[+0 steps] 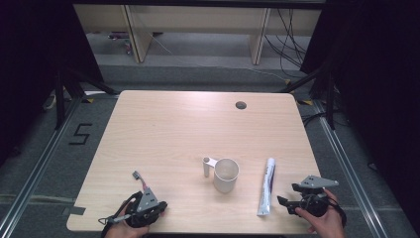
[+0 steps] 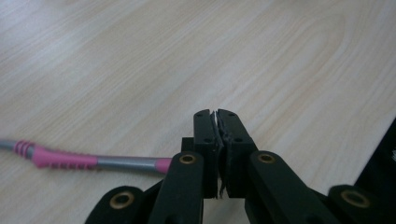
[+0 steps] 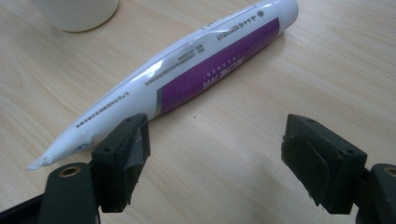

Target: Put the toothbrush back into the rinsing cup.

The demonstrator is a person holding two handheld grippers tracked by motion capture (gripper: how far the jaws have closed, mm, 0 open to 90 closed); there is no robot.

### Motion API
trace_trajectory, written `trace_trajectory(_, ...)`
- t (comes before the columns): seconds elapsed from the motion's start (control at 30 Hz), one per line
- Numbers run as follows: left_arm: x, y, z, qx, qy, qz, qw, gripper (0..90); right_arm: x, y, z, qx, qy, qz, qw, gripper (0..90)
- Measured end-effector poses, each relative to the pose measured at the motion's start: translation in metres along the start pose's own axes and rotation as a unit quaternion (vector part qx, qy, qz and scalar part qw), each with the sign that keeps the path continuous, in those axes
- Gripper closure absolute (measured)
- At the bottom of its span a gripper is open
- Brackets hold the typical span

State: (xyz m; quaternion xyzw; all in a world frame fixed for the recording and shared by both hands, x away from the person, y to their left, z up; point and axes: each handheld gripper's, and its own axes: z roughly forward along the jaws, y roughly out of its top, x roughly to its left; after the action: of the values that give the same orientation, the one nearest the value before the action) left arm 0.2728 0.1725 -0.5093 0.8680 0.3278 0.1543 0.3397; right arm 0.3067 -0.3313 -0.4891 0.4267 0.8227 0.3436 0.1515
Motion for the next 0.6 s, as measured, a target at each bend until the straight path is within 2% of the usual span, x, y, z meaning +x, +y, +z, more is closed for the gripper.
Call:
trace_trajectory(0.03, 0.000, -0.002, -0.002, 0.001, 0.000, 0.001, 1.0000, 85.9, 0.001, 0.000, 0.000, 0.003, 0.007, 0.005, 1.0000, 24.3)
trace_trajectory(0.07, 0.000, -0.004, -0.004, 0.004, 0.002, 0.000, 1.0000, 85.9, 0.002, 0.001, -0.001, 0.005, 0.003, 0.013, 0.9999, 24.3)
trace_trajectory(0.13, 0.000, -0.005, -0.006, 0.005, -0.002, 0.000, 1.0000, 85.7, 0.002, 0.001, -0.001, 0.006, 0.004, 0.014, 0.9999, 24.3)
trace_trajectory(0.17, 0.001, -0.008, -0.010, 0.014, 0.003, 0.006, 0.9999, 85.7, 0.002, 0.001, 0.000, 0.006, 0.009, 0.015, 0.9998, 24.3)
trace_trajectory(0.23, 0.001, -0.010, -0.013, 0.014, 0.001, 0.003, 0.9999, 85.6, 0.002, 0.001, 0.000, 0.006, 0.009, 0.015, 0.9998, 24.3)
trace_trajectory(0.33, 0.003, -0.014, -0.018, 0.013, 0.011, -0.005, 0.9998, 85.4, 0.002, 0.000, 0.000, 0.005, 0.004, 0.012, 0.9999, 24.3)
trace_trajectory(0.4, 0.005, -0.015, -0.020, 0.017, 0.011, 0.001, 0.9998, 85.4, 0.004, 0.000, 0.000, 0.008, 0.009, 0.024, 0.9996, 24.3)
trace_trajectory(0.43, 0.008, -0.017, -0.024, 0.022, 0.015, -0.001, 0.9996, 85.4, 0.003, 0.000, 0.001, 0.003, 0.003, 0.013, 0.9999, 24.3)
trace_trajectory(0.6, 0.013, -0.023, -0.027, 0.030, 0.029, -0.005, 0.9991, 85.4, 0.003, 0.000, 0.001, 0.003, 0.003, 0.011, 0.9999, 24.2)
